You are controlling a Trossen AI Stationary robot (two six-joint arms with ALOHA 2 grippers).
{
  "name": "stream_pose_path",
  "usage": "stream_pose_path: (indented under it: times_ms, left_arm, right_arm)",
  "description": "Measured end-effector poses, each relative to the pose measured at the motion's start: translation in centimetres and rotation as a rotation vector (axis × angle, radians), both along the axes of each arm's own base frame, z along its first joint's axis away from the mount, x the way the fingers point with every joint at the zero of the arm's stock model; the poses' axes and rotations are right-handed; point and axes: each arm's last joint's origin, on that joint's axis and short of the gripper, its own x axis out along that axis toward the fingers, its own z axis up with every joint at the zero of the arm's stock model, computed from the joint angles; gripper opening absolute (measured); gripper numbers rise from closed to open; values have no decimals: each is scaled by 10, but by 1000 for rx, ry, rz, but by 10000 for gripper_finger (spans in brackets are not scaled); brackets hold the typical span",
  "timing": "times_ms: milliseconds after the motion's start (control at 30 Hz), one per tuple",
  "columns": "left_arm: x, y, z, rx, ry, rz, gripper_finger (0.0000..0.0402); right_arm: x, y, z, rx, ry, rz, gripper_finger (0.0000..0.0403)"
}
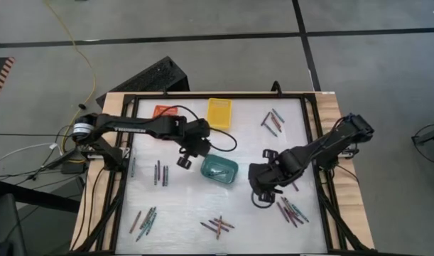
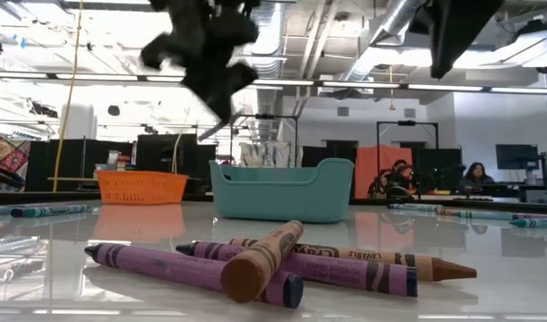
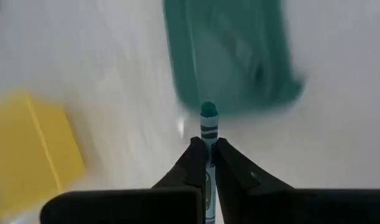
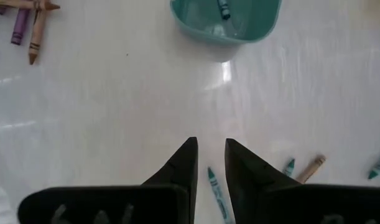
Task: Sort crayons
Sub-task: Put the blue crayon into the blue bin
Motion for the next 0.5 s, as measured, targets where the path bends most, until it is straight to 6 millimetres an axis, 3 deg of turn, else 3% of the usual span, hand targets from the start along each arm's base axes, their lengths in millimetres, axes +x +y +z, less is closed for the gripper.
stream_pose_path:
  times_ms: [200,433,500]
  left_arm:
    - [19,-31,22,-118,-223,-85,0]
    - [35,-45,13,-166,-268,-64,0]
    - [39,-47,-1,-164,-219,-54,0]
  right_arm:
    - [-16,11,4,-16,-11,-38,82]
    - [-29,24,3,-35,0,-60,82]
    - [-32,26,3,-45,-2,-66,82]
